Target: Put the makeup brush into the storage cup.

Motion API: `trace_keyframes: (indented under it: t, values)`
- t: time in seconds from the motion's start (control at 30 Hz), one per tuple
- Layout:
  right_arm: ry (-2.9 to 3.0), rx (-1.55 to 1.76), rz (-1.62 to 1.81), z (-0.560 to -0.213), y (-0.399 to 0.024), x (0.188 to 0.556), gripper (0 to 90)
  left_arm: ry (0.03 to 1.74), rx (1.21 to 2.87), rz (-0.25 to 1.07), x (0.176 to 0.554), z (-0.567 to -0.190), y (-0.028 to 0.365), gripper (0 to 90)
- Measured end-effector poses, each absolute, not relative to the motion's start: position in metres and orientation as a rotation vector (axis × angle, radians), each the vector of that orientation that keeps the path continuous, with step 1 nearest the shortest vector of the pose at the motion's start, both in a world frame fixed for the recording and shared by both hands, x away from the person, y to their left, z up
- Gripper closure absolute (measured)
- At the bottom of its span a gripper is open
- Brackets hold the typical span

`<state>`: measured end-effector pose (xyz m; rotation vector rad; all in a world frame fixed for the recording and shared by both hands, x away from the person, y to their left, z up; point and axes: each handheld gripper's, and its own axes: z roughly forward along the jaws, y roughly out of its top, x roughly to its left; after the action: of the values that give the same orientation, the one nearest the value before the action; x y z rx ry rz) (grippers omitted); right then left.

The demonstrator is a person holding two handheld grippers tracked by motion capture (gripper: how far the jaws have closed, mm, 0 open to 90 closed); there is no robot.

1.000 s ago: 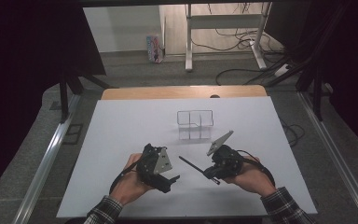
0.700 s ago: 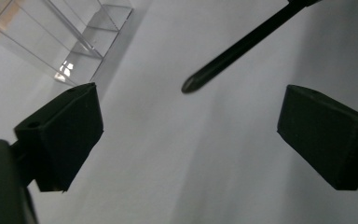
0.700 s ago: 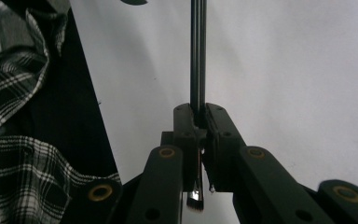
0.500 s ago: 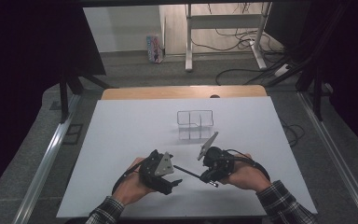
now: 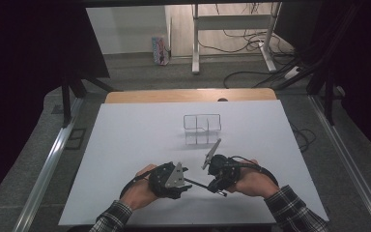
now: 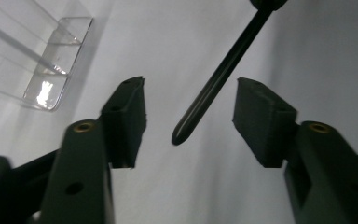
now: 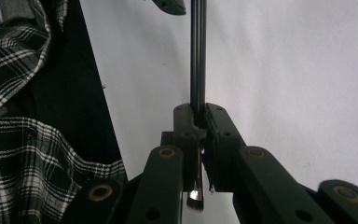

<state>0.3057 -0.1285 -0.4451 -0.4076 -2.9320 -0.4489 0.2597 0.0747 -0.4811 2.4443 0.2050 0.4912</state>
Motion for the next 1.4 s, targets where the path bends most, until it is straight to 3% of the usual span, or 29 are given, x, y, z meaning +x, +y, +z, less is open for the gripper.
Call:
trace_keyframes:
  t: [0.23, 0.4, 0.57, 0.6, 0.87, 1.0, 1.2, 1.4]
  values:
    - [-2.928, -0.379, -0.393, -0.446, -0.125, 0.305, 83.7, 0.09, 2.475, 0.534, 0.253, -0.485, 0.068, 66.7]
    - [-2.92, -0.354, -0.367, -0.446, -0.124, 0.306, 83.6, 0.042, 2.496, 0.548, 0.251, -0.487, 0.067, 73.3]
    - [-2.928, -0.364, -0.405, -0.444, -0.126, 0.308, 80.0, -0.075, 2.571, 0.447, 0.247, -0.489, 0.065, 83.7]
    - [-2.935, -0.359, -0.418, -0.444, -0.128, 0.309, 77.4, -0.08, 2.576, 0.434, 0.247, -0.488, 0.065, 83.7]
    - [-2.978, -0.442, -0.593, -0.447, -0.138, 0.314, 30.2, 0.038, 2.545, 0.368, 0.251, -0.488, 0.071, 83.7]
    - [-2.974, -0.484, -0.695, -0.447, -0.145, 0.316, 13.4, 0.09, 2.535, 0.35, 0.254, -0.485, 0.074, 83.6]
    - [-3.014, -0.522, -0.825, -0.446, -0.156, 0.314, 2.6, 0.169, 2.5, 0.314, 0.257, -0.483, 0.082, 83.6]
    - [-2.99, -0.612, -0.996, -0.444, -0.171, 0.314, 1.3, 0.288, 2.454, 0.268, 0.26, -0.482, 0.094, 83.5]
